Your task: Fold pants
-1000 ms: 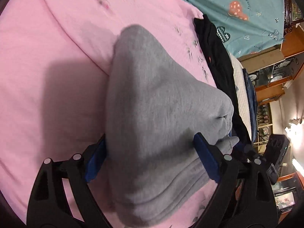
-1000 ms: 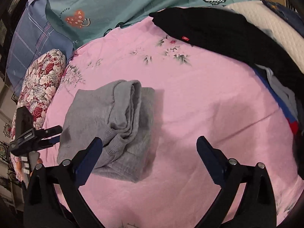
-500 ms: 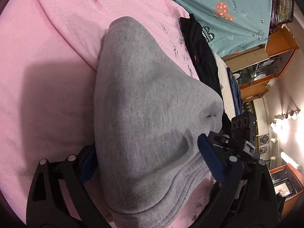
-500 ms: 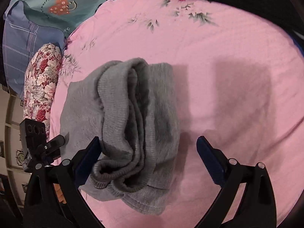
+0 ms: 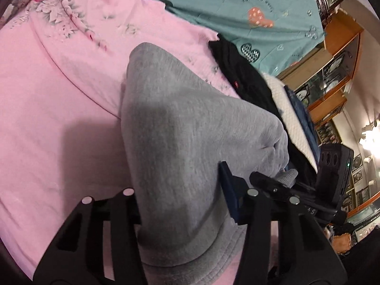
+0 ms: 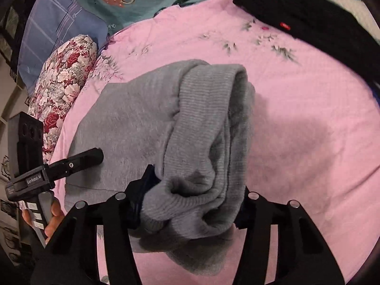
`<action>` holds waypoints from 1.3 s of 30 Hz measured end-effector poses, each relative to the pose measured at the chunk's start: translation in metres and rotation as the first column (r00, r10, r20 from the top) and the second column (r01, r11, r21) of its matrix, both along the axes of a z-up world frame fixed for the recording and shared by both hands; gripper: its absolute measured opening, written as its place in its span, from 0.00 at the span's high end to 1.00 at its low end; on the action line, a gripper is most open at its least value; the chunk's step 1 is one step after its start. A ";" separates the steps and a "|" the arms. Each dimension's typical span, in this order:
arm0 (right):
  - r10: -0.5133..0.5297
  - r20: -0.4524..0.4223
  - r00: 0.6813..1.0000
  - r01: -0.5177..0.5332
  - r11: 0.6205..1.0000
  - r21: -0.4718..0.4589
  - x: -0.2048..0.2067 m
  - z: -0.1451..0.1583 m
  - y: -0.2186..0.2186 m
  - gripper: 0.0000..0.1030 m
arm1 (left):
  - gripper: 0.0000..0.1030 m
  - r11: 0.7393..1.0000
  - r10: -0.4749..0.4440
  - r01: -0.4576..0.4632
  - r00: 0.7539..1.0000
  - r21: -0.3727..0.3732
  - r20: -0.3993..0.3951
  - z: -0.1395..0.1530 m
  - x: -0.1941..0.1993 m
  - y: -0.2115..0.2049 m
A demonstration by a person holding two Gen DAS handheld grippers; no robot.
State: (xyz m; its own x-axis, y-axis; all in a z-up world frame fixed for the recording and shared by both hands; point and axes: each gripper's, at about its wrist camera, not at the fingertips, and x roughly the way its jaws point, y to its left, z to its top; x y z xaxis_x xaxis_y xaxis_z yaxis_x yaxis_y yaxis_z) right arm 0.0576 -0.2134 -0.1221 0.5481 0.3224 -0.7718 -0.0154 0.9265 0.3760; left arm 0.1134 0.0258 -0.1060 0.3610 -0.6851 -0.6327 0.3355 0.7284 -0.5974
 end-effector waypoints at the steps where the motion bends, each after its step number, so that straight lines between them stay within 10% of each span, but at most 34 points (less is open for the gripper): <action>1: 0.002 0.019 1.000 -0.002 1.000 -0.020 -0.005 0.005 0.002 0.47 | 0.53 1.000 0.008 -0.008 1.000 -0.003 0.008 0.006 -0.003 0.001; 10: 0.076 0.115 0.990 -0.074 0.997 -0.018 0.027 0.065 -0.003 0.48 | 0.52 0.995 0.007 -0.008 1.000 0.099 0.007 0.067 0.093 -0.012; 22: 0.064 0.153 0.986 -0.053 0.996 -0.075 0.292 0.059 -0.008 0.48 | 0.52 0.970 0.100 -0.104 0.995 0.219 0.031 0.029 0.332 -0.036; 28: 0.072 0.129 0.989 -0.067 0.997 -0.041 0.344 0.023 -0.015 0.44 | 0.23 0.963 0.099 -0.118 0.991 0.244 0.089 0.014 0.340 -0.033; 30: 0.071 0.134 0.988 -0.069 0.997 -0.024 0.347 0.018 -0.019 0.28 | 0.20 0.946 0.118 -0.148 0.986 0.287 0.120 0.018 0.335 -0.031; 39: -0.037 0.255 0.966 0.099 0.967 -0.235 0.298 0.086 -0.016 0.12 | 0.02 0.887 0.240 -0.349 0.907 0.301 0.345 0.140 0.214 -0.018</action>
